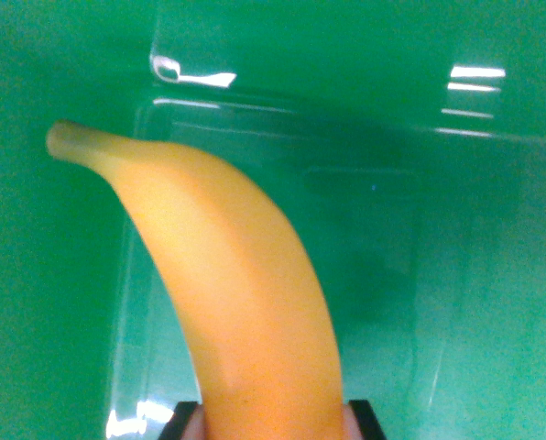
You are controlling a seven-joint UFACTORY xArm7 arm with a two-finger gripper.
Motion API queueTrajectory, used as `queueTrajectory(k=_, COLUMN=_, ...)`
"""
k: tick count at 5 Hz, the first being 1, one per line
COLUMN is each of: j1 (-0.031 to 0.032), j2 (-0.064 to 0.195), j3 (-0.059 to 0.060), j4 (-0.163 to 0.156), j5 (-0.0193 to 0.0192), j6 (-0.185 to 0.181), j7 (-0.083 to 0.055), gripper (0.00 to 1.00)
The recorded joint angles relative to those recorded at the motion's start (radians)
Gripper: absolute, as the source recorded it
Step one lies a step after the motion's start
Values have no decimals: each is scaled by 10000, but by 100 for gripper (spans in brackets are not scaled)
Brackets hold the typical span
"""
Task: Pick fruit
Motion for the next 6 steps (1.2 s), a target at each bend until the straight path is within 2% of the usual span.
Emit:
queueTrajectory(k=1, j1=0, j2=0, j3=0, j4=0, j5=0, j6=0, j7=0, gripper=100)
queueTrajectory(k=2, j1=-8, j2=-140, j3=1, j4=248, j5=13, j6=387, j7=4, gripper=100)
queueTrajectory(k=3, j1=-8, j2=-140, j3=1, j4=248, j5=13, j6=387, j7=4, gripper=100)
queueTrajectory(k=4, j1=-17, j2=-291, j3=2, j4=516, j5=28, j6=805, j7=8, gripper=100)
queueTrajectory(k=5, j1=-17, j2=-291, j3=2, j4=516, j5=28, j6=805, j7=8, gripper=100)
queueTrajectory(k=6, j1=-26, j2=-450, j3=3, j4=798, j5=43, j6=1244, j7=12, gripper=100)
